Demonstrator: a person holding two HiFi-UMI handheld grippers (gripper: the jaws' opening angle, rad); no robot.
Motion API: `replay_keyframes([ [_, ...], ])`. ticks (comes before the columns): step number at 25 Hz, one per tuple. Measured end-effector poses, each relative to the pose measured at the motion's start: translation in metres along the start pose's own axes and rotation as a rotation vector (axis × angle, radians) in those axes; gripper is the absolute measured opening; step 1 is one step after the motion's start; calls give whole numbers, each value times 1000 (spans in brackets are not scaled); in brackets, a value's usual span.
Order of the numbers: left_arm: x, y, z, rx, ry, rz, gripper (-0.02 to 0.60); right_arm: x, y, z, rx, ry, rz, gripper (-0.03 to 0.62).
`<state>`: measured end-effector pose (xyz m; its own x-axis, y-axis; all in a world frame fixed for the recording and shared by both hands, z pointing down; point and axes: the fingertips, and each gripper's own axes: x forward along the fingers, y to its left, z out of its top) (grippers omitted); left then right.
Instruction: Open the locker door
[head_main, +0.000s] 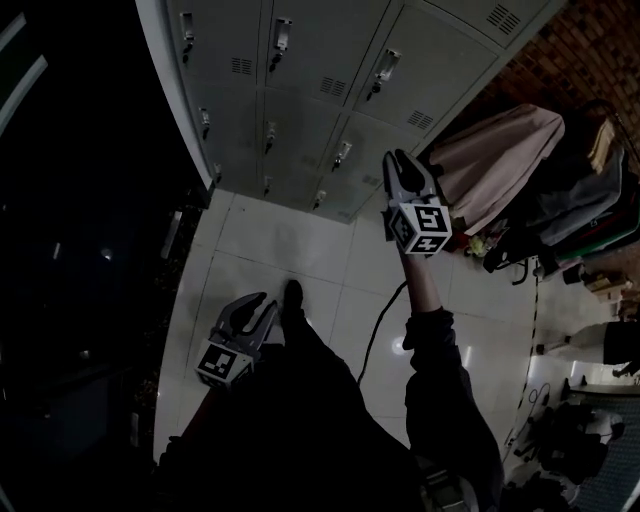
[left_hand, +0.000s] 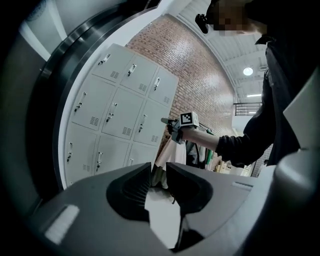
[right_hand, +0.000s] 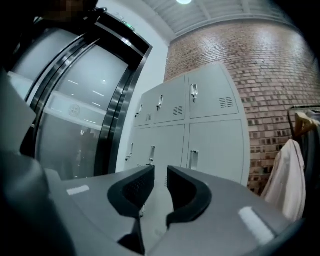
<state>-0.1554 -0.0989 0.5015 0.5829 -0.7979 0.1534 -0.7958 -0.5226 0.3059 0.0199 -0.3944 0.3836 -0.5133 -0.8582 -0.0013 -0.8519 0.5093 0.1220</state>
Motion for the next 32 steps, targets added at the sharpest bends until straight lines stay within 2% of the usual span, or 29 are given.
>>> replay_keyframes([
  [8, 98, 61, 52, -3, -1, 103, 98, 182, -104, -6, -28, 20, -19, 89],
  [11, 132, 78, 61, -10, 3, 123, 98, 224, -120, -11, -17, 14, -15, 94],
  [15, 170, 91, 71, 1, 14, 114, 98, 260, -134, -19, -10, 24, -62, 108],
  [19, 193, 101, 82, 15, 14, 112, 98, 273, -134, -21, 10, -21, -104, 69],
  [22, 201, 108, 86, 15, 8, 113, 98, 271, -137, -22, 54, -60, -94, 63],
  [27, 218, 102, 86, 22, 33, 48, 98, 250, -125, -23, 90, -57, -5, 58],
  [32, 225, 83, 79, 26, 50, -22, 98, 183, -97, -15, 104, -120, 110, 71],
])
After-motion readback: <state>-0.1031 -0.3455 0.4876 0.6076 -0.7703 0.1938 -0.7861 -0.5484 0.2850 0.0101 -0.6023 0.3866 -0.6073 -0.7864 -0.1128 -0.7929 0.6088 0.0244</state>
